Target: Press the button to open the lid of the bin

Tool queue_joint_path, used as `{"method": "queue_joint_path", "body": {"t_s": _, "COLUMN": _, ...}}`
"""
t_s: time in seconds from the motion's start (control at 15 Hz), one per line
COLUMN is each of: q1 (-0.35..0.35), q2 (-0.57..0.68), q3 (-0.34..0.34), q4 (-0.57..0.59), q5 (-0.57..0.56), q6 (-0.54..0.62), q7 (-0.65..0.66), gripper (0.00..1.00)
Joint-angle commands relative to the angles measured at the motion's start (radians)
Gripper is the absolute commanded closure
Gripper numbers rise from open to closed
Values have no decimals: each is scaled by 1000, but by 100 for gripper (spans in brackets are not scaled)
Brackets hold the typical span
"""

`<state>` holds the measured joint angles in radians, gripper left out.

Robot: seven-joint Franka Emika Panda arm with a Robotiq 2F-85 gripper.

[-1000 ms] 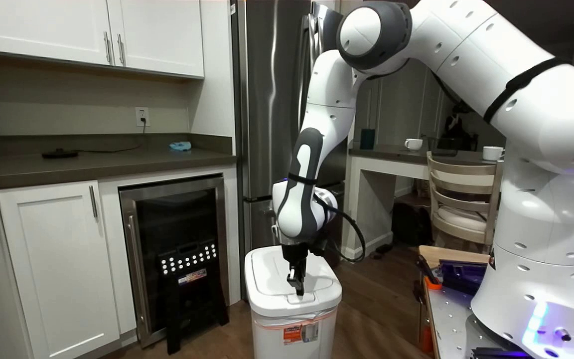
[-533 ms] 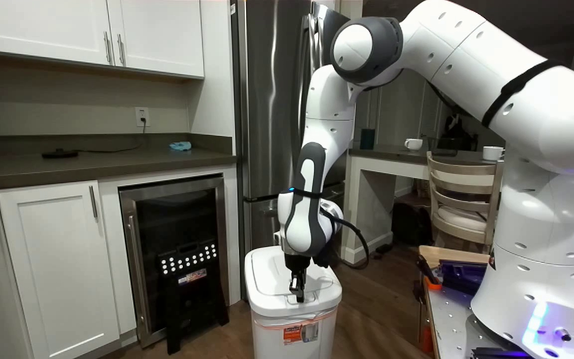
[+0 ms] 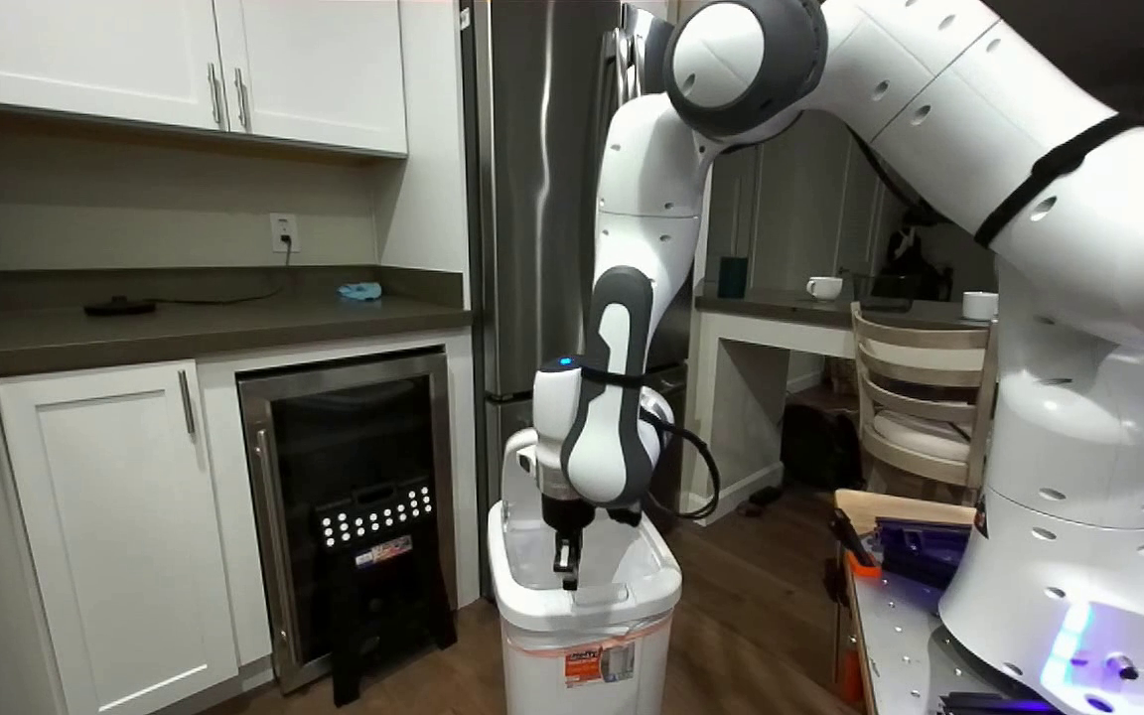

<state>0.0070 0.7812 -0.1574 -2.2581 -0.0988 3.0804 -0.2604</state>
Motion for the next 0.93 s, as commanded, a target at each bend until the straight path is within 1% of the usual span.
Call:
{"method": "queue_joint_path", "body": {"t_s": 0.0, "q1": 215, "q2": -214, "q3": -139, "q4": -112, "q5": -57, "q6": -167, "q7": 111, "gripper": 100}}
{"method": "queue_joint_path", "body": {"t_s": 0.07, "q1": 276, "q2": -264, "q3": -183, "q4": -116, "q5": -81, "q6": -260, "q7": 154, "gripper": 100}}
{"method": "queue_joint_path", "body": {"t_s": 0.13, "q1": 315, "q2": -311, "q3": -208, "q4": -122, "q5": -116, "q6": -349, "q7": 195, "gripper": 100}}
{"method": "queue_joint_path", "body": {"t_s": 0.2, "q1": 379, "q2": -354, "q3": -247, "q4": -136, "q5": -82, "q6": -436, "q7": 182, "gripper": 100}}
{"method": "queue_joint_path", "body": {"t_s": 0.33, "q1": 430, "q2": -441, "q3": -270, "q4": -139, "q5": -72, "q6": -621, "q7": 182, "gripper": 100}}
{"method": "queue_joint_path", "body": {"t_s": 0.47, "q1": 450, "q2": -523, "q3": -265, "q4": -113, "q5": -50, "q6": -811, "q7": 159, "gripper": 99}}
{"method": "queue_joint_path", "body": {"t_s": 0.53, "q1": 442, "q2": -570, "q3": -251, "q4": -95, "q5": -32, "q6": -900, "q7": 136, "gripper": 99}}
{"method": "queue_joint_path", "body": {"t_s": 0.6, "q1": 295, "q2": -618, "q3": -103, "q4": -83, "q5": -75, "q6": -963, "q7": 173, "gripper": 99}}
{"method": "queue_joint_path", "body": {"t_s": 0.67, "q1": 268, "q2": -651, "q3": -72, "q4": -78, "q5": -41, "q6": -1007, "q7": 145, "gripper": 99}}
{"method": "queue_joint_path", "body": {"t_s": 0.73, "q1": 227, "q2": -685, "q3": -28, "q4": -78, "q5": -6, "q6": -1032, "q7": 118, "gripper": 98}}
{"method": "queue_joint_path", "body": {"t_s": 0.87, "q1": 160, "q2": -765, "q3": 37, "q4": -103, "q5": 63, "q6": -1030, "q7": 82, "gripper": 98}}
